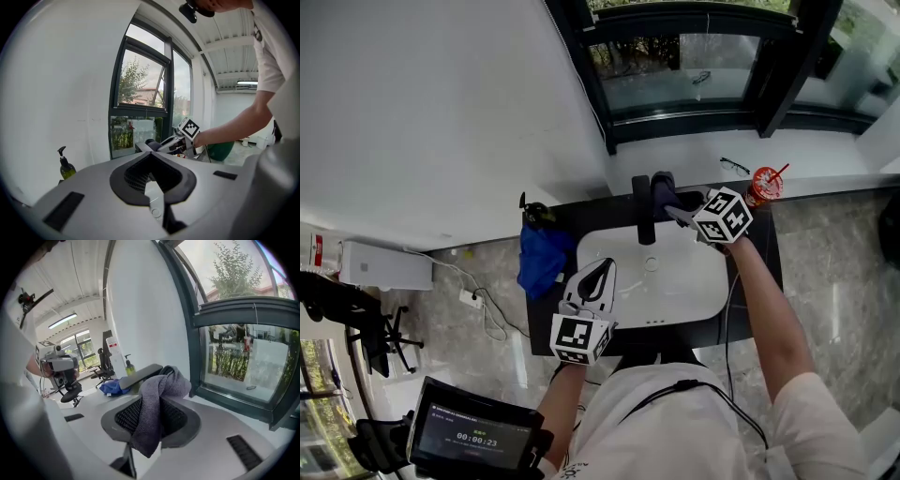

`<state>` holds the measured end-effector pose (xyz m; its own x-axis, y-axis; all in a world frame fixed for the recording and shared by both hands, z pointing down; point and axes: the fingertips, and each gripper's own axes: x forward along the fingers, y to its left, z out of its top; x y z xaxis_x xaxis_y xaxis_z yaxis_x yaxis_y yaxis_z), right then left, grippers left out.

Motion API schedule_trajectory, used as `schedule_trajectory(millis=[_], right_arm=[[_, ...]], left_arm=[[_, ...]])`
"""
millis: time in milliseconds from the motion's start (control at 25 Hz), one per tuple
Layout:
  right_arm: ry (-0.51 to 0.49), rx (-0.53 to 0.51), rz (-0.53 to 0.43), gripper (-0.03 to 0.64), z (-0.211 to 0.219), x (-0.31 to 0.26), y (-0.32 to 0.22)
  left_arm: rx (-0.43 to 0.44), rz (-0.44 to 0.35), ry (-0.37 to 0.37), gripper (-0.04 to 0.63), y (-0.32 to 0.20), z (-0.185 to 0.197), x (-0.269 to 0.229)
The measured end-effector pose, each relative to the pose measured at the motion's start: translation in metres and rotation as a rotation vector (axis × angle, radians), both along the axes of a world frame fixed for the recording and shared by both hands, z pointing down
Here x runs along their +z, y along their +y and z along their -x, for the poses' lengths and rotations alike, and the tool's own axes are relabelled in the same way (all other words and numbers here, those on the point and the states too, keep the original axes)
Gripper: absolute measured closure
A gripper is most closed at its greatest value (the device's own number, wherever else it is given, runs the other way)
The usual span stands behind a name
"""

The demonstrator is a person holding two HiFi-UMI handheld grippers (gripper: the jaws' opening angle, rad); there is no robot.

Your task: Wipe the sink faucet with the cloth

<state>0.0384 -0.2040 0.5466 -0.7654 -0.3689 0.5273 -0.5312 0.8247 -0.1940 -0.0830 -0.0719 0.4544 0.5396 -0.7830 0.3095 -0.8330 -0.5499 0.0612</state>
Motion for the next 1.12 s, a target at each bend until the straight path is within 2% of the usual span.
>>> schedule_trajectory(millis=[80,160,240,320,440,560,800,960,1120], right_arm=[[-0.042,0.014,-0.019,0.506,0.000,-0.014,-0.004],[-0.126,0.051,-0.020,0.506,-0.004,-0.030,-0.010],[-0.222,0.117,-0.006,0.506,-0.013,-0.043,-0.019],[-0.247,0.188,-0.001,0.506,-0.024,-0.043,-0.028],[-0.166,0.279,-0.003,0.506,-0.036,-0.020,-0.037],[-0.074,0.326,0.038,0.506,-0.039,0.015,-0.035],[0.071,0.348,0.131,0.506,-0.026,0.078,-0.016],[0.111,0.377,0.168,0.506,-0.016,0.097,-0.017],[0.140,0.347,0.179,0.506,-0.006,0.102,-0.016]], left_arm=[[-0.001,0.003,0.001,0.601,0.000,0.000,0.000],[0.001,0.002,0.002,0.601,0.001,-0.001,0.000],[0.003,0.000,0.004,0.601,0.000,-0.003,-0.002],[0.001,-0.001,0.005,0.601,0.000,-0.003,-0.003],[-0.006,0.001,0.003,0.601,0.001,-0.001,-0.002],[-0.018,0.007,-0.001,0.602,0.002,0.002,0.001],[-0.043,0.011,-0.004,0.601,0.003,0.011,0.002],[-0.058,0.011,-0.011,0.601,0.003,0.016,0.007],[-0.068,0.011,-0.006,0.601,0.003,0.018,0.008]])
